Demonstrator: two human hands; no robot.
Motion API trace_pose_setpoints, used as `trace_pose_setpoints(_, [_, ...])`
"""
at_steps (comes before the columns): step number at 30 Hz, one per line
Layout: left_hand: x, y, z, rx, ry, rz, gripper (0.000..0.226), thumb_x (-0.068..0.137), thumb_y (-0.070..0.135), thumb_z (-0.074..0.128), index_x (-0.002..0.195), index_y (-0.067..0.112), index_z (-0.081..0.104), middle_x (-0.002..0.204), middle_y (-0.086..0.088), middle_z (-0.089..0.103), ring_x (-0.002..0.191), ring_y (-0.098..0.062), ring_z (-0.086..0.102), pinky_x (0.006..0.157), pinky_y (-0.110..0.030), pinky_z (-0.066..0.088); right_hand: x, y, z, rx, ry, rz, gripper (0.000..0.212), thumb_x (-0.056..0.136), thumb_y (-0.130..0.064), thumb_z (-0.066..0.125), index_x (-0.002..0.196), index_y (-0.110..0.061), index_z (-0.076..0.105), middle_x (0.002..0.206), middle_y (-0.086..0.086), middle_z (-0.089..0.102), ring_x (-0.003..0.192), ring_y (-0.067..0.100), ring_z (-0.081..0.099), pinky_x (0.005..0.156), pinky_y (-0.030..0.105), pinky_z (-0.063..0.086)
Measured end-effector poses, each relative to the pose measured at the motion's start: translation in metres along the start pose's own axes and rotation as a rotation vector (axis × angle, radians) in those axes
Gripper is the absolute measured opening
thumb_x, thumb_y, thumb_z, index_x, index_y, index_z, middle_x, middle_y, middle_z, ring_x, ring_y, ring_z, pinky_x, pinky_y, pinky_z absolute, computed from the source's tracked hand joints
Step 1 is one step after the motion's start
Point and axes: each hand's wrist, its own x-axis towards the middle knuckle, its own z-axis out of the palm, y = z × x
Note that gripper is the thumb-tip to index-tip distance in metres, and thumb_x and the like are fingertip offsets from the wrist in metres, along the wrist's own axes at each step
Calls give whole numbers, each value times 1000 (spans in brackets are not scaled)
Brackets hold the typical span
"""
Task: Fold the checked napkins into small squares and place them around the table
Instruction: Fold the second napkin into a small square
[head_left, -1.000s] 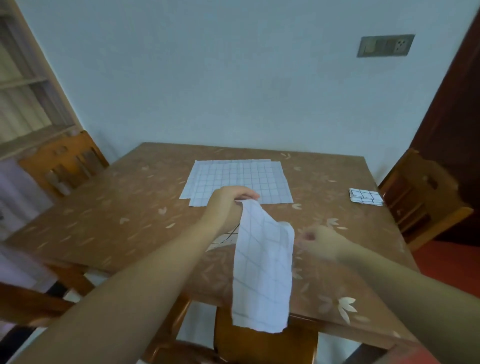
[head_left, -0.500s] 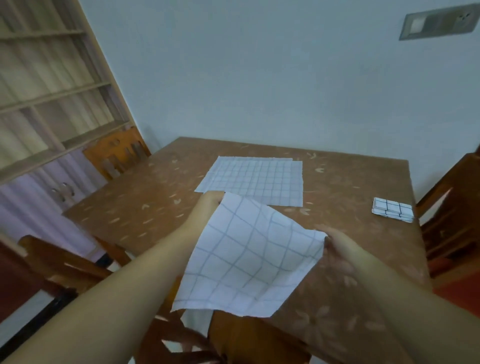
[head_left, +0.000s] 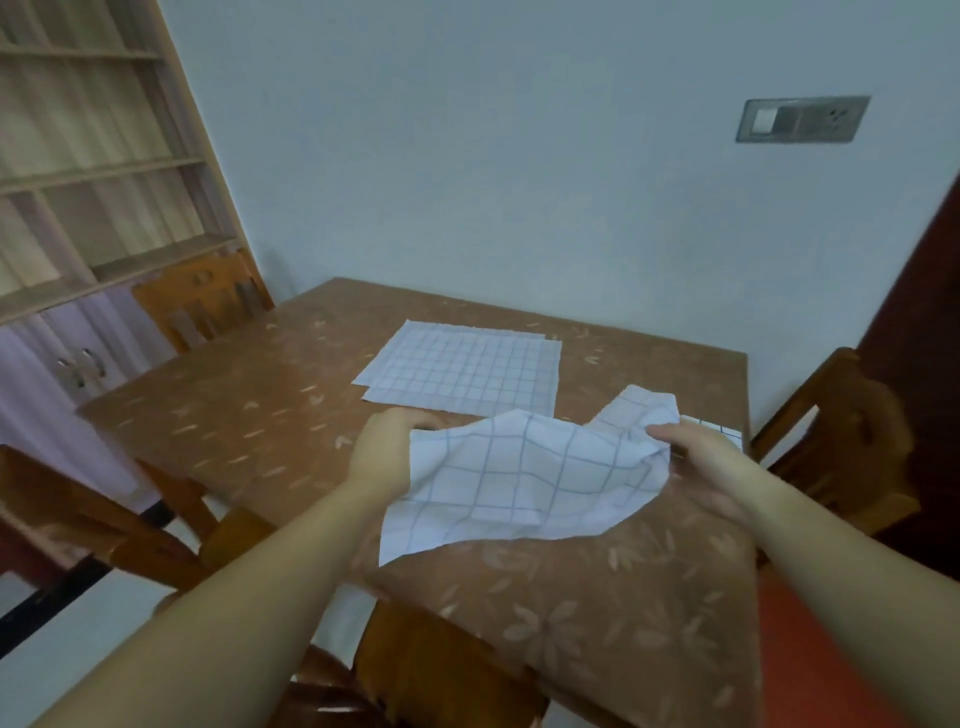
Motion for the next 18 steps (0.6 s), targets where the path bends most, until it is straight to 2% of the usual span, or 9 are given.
trace_pose_setpoints(2, [-8, 3, 1, -142, 56, -34, 27, 84, 5, 60, 82, 26, 76, 83, 20, 69, 79, 2, 62, 71, -9, 43, -12, 0, -8, -55, 68, -28, 36, 91, -9, 63, 125, 2, 60, 112, 22, 70, 89, 28, 70, 62, 30, 55])
trace_pose_setpoints(4, [-17, 7, 3, -359, 81, -65, 28, 86, 1, 57, 81, 19, 78, 83, 13, 73, 74, 7, 64, 62, -3, 43, -23, 0, -17, -82, 141, -54, 44, 88, -12, 68, 126, 7, 56, 108, 28, 67, 88, 32, 62, 67, 32, 52])
trace_pose_setpoints(5, [-21, 10, 3, -435, 79, -75, 26, 86, -2, 57, 82, 14, 78, 82, 9, 74, 72, 7, 65, 61, -4, 44, -28, -1, -21, -84, 162, -64, 48, 86, -14, 71, 127, 5, 56, 104, 26, 66, 90, 34, 60, 74, 36, 52])
trace_pose_setpoints(7, [-27, 16, 0, -561, 96, -99, 22, 85, -6, 58, 83, 6, 77, 76, 4, 75, 69, 2, 68, 61, -11, 49, -40, -4, -26, -82, 196, -86, 54, 83, -19, 76, 130, -2, 56, 113, 18, 69, 101, 36, 65, 92, 44, 53])
trace_pose_setpoints(8, [-30, 21, -2, -644, 105, -122, 21, 85, -9, 57, 84, 1, 75, 73, 4, 74, 66, 0, 69, 59, -12, 50, -44, -5, -29, -63, 208, -96, 62, 82, -20, 77, 136, -4, 49, 120, 15, 66, 108, 35, 65, 97, 47, 51])
trace_pose_setpoints(11, [-38, 33, -12, -733, 138, -169, 24, 85, -14, 52, 85, -2, 72, 69, 4, 72, 59, 1, 67, 54, -10, 49, -57, -15, -34, 71, 200, -108, 83, 84, -12, 74, 152, -19, 27, 125, 13, 61, 113, 30, 61, 100, 47, 48])
trace_pose_setpoints(14, [-42, 44, -22, -801, 173, -200, 24, 81, -17, 54, 81, 1, 70, 64, 6, 71, 57, -3, 67, 56, -13, 52, -66, -28, -37, 160, 144, -111, 68, 88, -3, 66, 147, -18, 37, 109, 10, 65, 97, 21, 64, 95, 42, 49])
trace_pose_setpoints(16, [-42, 48, -24, -770, 211, -201, 21, 78, -18, 60, 85, -2, 71, 75, 1, 69, 67, -11, 67, 66, -20, 54, -67, -33, -42, 150, 144, -123, 56, 88, -1, 65, 140, -14, 49, 102, 8, 66, 89, 18, 64, 96, 40, 50])
trace_pose_setpoints(18, [-45, 49, -23, -775, 217, -218, 19, 77, -16, 63, 90, -5, 72, 82, -4, 68, 75, -19, 65, 78, -31, 54, -67, -36, -50, 155, 140, -143, 49, 88, 1, 64, 134, -12, 56, 95, 7, 66, 83, 15, 64, 87, 35, 52])
